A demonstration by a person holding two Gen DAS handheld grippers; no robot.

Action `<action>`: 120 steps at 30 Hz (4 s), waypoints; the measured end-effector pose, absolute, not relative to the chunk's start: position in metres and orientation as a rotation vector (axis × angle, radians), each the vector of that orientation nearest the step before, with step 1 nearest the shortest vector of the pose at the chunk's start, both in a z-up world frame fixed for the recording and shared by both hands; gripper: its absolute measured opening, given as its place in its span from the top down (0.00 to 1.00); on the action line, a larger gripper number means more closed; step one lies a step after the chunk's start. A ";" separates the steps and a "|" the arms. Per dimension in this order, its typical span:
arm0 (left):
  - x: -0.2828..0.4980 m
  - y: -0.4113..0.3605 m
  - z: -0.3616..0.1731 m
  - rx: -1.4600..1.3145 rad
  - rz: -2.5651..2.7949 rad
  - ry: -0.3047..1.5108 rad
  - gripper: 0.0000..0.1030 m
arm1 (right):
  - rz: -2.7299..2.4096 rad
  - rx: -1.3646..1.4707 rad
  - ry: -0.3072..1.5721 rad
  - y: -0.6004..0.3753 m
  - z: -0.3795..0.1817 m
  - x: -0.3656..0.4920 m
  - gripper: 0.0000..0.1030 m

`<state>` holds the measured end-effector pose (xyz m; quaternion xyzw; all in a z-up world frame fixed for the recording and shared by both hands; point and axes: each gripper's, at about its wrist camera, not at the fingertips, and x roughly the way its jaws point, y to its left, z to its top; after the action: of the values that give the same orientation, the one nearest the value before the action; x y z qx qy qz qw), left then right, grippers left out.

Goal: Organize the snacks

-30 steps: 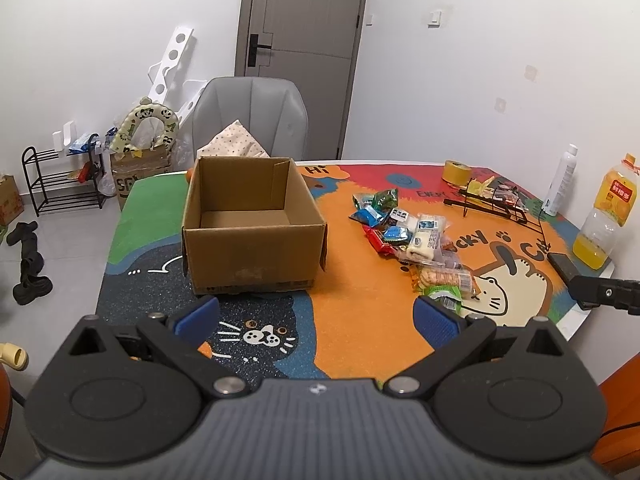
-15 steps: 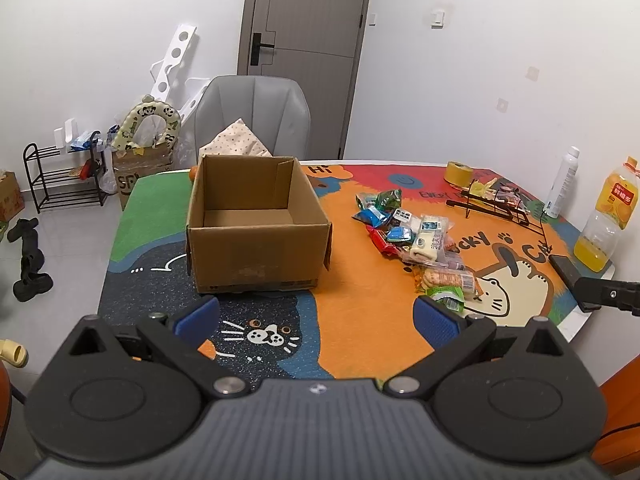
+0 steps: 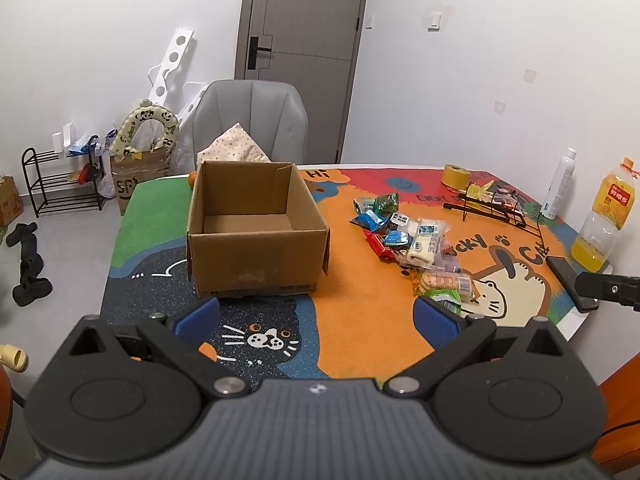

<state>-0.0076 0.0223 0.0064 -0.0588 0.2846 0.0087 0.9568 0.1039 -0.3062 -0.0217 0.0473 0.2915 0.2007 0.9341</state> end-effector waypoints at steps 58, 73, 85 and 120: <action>0.083 -0.052 -0.042 -0.122 -0.127 0.590 0.01 | 0.366 0.181 0.627 -0.330 -0.089 0.173 0.21; 0.125 -0.083 -0.078 -0.124 -0.172 0.637 0.06 | 0.400 0.240 0.691 -0.338 -0.121 0.207 0.39; 0.153 -0.107 -0.105 -0.114 -0.175 0.687 0.17 | 0.461 0.336 0.720 -0.352 -0.144 0.236 0.51; 0.147 -0.052 -0.113 -0.194 -0.043 0.701 0.55 | 0.583 0.231 0.701 -0.293 -0.138 0.272 0.43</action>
<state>0.1466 -0.0521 -0.1130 -0.0947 0.3430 -0.0210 0.9343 0.2721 -0.2925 -0.1384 0.1111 0.3375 0.2811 0.8915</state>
